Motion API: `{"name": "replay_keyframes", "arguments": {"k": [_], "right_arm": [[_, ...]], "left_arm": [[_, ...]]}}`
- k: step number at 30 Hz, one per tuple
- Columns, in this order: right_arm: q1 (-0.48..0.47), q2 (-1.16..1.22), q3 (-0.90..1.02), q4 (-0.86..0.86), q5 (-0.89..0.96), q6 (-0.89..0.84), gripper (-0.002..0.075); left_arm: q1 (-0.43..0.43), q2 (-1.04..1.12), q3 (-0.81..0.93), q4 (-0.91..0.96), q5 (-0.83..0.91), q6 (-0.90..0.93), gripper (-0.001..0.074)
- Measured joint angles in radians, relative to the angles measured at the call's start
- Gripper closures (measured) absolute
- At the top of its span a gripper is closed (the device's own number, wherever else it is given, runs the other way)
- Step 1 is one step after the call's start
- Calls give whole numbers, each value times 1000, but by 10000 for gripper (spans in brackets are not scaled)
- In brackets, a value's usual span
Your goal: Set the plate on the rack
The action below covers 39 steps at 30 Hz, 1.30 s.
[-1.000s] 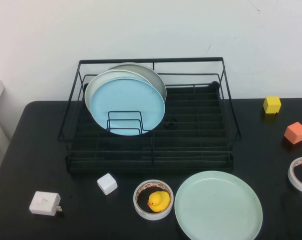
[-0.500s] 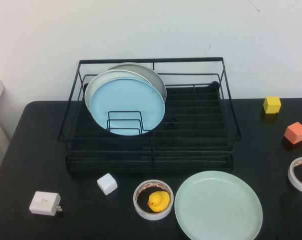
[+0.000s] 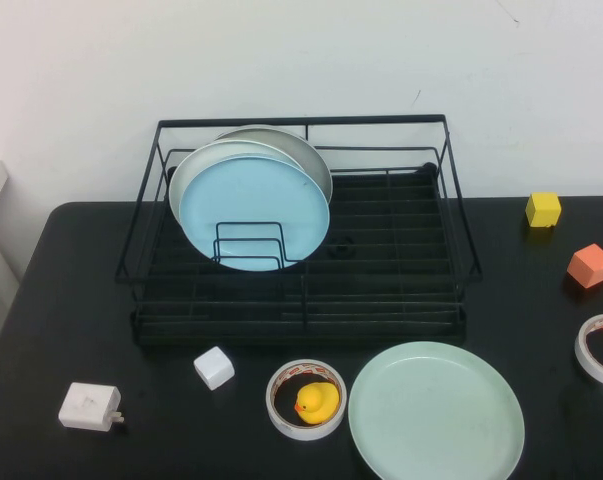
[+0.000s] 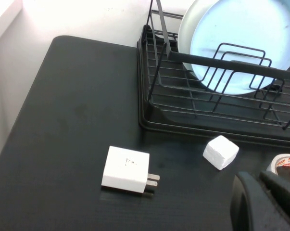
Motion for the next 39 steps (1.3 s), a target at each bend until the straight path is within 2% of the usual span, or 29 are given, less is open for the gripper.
{"name": "replay_keyframes", "arguments": {"k": [29,33,39], "right_arm": [[0,0,0,2,-12,0,728],[0,0,9,2,-96,0,728],[0,0,11,2,-398,0,728]], "left_arm": [[0,0,0,-4,-27,0,736],[0,0,2,-4,-135,0,736],[0,0,2,-7,-458,-5,736]]}}
